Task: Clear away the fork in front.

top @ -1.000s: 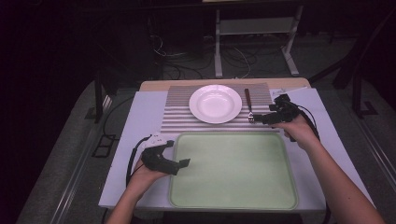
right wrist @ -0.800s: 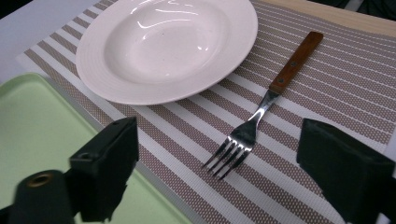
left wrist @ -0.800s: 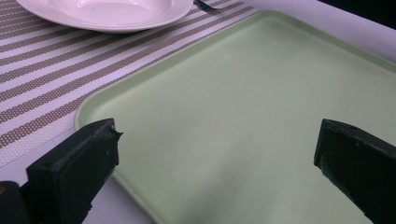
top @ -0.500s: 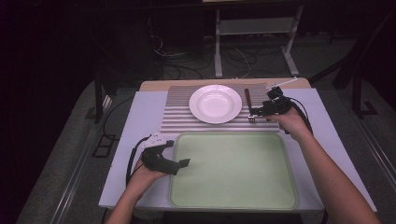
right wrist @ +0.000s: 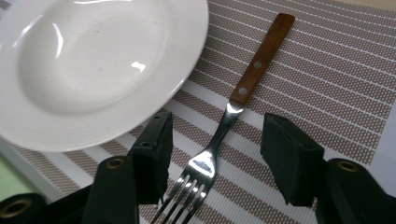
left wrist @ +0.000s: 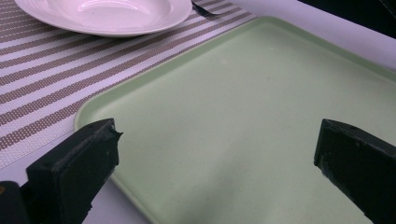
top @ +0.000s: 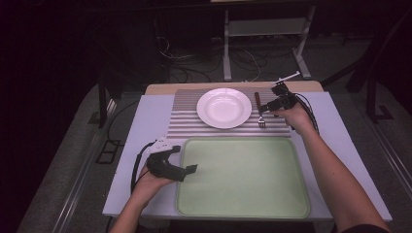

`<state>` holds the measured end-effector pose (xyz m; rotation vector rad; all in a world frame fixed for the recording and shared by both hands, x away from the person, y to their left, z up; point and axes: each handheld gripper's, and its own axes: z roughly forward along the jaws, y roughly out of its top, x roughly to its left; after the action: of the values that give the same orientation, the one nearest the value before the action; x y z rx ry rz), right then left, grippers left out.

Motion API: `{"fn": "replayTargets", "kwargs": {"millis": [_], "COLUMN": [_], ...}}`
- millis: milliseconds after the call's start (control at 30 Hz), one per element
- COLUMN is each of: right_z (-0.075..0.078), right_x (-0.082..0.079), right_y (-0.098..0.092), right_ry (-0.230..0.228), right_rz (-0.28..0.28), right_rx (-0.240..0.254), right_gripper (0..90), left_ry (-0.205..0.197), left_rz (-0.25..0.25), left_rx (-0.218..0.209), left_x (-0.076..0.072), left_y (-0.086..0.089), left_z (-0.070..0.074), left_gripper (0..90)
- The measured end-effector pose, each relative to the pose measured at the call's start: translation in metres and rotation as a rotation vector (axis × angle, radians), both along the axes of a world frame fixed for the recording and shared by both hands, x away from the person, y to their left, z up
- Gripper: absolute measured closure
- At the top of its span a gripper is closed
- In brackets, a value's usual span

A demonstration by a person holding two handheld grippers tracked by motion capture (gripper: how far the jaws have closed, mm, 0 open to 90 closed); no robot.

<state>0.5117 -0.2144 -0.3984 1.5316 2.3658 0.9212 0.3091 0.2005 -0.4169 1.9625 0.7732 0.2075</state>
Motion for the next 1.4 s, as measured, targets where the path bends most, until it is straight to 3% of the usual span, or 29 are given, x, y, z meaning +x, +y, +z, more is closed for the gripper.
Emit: {"fn": "replayTargets", "kwargs": {"millis": [133,233,467,500,800,1200,1400], "right_z": [-0.002,-0.005,-0.009,-0.01,-0.017,-0.026,-0.026], "right_x": [0.011,0.021,0.036,0.042,0.063,0.074,0.074], "right_y": [0.005,0.005,0.013,0.016,0.026,0.034,0.032], "right_ry": [0.005,0.059,0.1,0.126,0.224,0.274,0.272], "right_rz": [-0.013,-0.026,-0.052,-0.054,-0.074,-0.078,-0.092], "right_rx": [-0.036,-0.012,-0.064,-0.089,-0.132,-0.18,-0.178], "right_gripper": [49.4,51.5,57.0,57.8,59.1,65.6,71.3], "left_ry": [0.001,0.003,0.003,0.004,0.007,0.007,0.007], "left_rz": [0.002,0.002,0.002,0.003,0.003,0.004,0.004], "left_rx": [-0.001,-0.002,-0.006,-0.008,-0.012,-0.015,-0.013], "left_x": [0.0,0.0,0.0,0.0,0.0,0.0,0.0], "left_y": [0.001,0.001,0.001,0.001,0.0,0.001,0.001], "left_z": [0.0,0.0,0.0,0.0,0.0,0.001,0.001], "left_gripper": [0.0,0.0,0.0,0.0,0.0,0.0,0.0]}}
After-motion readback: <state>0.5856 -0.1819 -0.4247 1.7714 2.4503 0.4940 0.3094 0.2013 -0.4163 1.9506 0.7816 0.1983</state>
